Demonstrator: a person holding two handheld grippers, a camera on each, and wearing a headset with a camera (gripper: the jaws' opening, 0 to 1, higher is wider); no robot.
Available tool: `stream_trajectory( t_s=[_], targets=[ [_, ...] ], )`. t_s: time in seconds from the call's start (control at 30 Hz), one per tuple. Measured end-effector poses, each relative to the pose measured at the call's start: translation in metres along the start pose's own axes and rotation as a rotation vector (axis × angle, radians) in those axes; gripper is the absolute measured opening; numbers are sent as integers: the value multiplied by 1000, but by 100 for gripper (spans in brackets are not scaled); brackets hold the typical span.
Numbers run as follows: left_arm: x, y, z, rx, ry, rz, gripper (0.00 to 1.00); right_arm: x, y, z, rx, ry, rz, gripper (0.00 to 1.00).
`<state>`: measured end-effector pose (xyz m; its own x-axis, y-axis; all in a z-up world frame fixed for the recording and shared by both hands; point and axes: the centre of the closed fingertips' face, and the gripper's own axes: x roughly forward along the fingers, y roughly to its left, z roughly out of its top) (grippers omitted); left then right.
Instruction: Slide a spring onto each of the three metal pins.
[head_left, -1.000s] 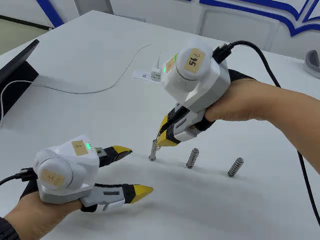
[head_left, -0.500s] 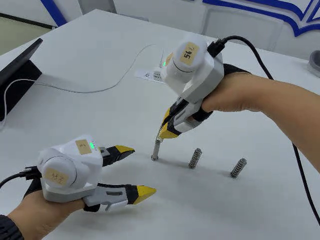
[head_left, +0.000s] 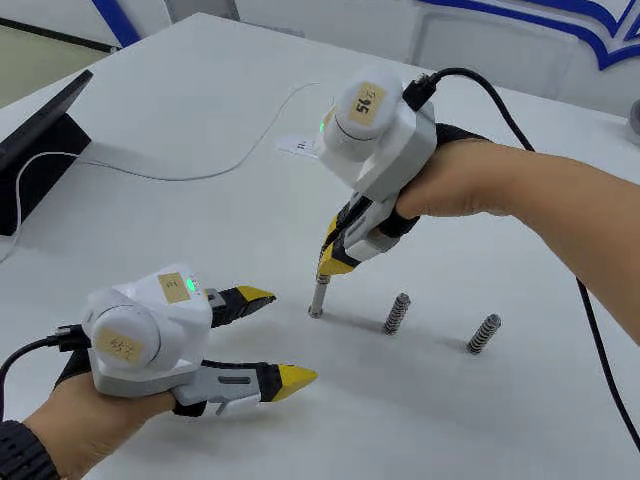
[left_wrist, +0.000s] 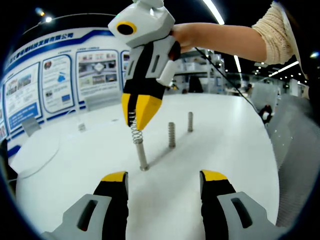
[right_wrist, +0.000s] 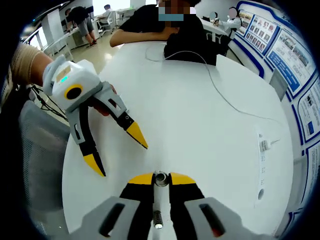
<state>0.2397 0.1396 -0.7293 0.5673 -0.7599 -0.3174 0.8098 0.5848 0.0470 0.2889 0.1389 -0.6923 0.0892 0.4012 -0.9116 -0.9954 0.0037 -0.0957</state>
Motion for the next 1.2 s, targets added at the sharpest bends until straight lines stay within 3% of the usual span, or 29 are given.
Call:
stream_trajectory(
  t_s=[0.4, 1.2],
  targets=[
    [1, -1, 0, 0, -2, -2, 58, 3, 1, -4, 9, 15, 5, 12],
    [1, 1, -4, -8, 7, 0, 57, 37, 6, -16, 75, 11, 7, 12]
  ],
)
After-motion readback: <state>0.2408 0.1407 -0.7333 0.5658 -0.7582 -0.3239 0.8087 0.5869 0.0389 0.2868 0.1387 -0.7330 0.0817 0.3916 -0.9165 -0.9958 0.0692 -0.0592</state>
